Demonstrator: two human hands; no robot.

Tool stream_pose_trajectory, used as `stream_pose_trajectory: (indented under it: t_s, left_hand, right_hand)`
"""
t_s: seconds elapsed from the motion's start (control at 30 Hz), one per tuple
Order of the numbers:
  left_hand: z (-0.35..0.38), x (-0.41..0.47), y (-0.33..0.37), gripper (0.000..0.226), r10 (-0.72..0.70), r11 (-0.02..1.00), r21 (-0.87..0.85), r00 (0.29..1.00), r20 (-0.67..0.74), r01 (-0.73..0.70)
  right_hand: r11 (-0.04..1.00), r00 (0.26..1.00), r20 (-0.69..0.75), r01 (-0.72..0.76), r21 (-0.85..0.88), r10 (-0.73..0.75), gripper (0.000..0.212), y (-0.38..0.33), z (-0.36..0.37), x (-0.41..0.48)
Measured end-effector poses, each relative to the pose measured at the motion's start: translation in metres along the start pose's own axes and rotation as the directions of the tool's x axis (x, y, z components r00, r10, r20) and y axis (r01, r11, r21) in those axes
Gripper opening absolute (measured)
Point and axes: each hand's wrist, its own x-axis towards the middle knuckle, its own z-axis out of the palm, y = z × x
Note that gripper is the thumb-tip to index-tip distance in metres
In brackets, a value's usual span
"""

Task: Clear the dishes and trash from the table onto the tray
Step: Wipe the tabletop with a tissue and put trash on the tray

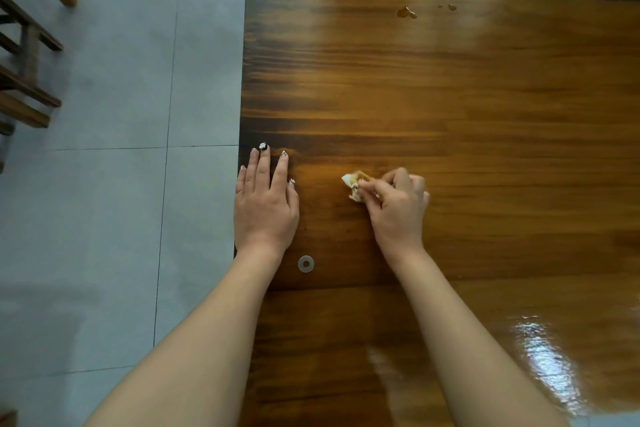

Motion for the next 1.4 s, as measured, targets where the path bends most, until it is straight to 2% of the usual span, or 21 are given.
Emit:
stream_pose_trajectory:
  t_s: [0.1,0.2,0.33,0.43,0.6,0.73,0.9,1.17,1.4]
  left_hand:
    - [0.0,0.001,0.0,0.047,-0.001,1.0,0.002,1.0,0.0,0.001]
    - [-0.001,0.001,0.002,0.047,-0.003,1.0,-0.002,1.0,0.0,0.003]
    - [-0.001,0.001,0.002,0.047,-0.007,1.0,-0.009,1.0,-0.003,0.007]
    - [-0.001,0.001,0.001,0.047,-0.005,1.0,0.0,1.0,-0.002,0.005]
    - [0.0,0.001,0.002,0.048,-0.008,1.0,0.015,1.0,0.001,0.008]
    - [-0.001,0.001,0.002,0.047,-0.01,1.0,0.02,1.0,0.004,0.01]
    - [-0.001,0.001,0.002,0.048,-0.019,1.0,0.015,1.0,0.005,0.019]
    - [0.002,0.0,0.001,0.049,-0.016,1.0,0.01,1.0,0.004,0.016]
    - [0.001,0.001,0.002,0.047,-0.019,1.0,0.01,1.0,-0.001,0.019]
  right_hand:
    - [0.999,0.999,0.001,0.033,0.004,-0.033,0.011,0.011,-0.006,-0.022]
    - [0.997,0.997,0.028,0.077,-0.02,-0.077,0.01,0.015,-0.009,-0.003]
    - [0.997,0.997,0.025,-0.08,0.0,0.08,0.017,0.013,-0.006,0.042]
    - [0.995,0.995,0.015,-0.097,0.01,0.097,0.018,0.014,-0.006,0.037]
    - [0.999,0.999,-0.013,-0.038,0.019,0.038,0.014,0.029,-0.018,-0.016]
    - [0.998,1.0,-0.022,0.02,-0.065,-0.021,0.011,0.032,-0.02,-0.003]
    - [0.99,0.991,-0.012,-0.133,-0.045,0.133,0.019,0.029,-0.015,0.042]
    - [0.992,0.991,-0.05,-0.125,0.017,0.126,0.012,0.042,-0.021,-0.013]
    - [0.978,0.979,-0.002,-0.204,0.043,0.204,0.017,0.037,-0.018,0.038]
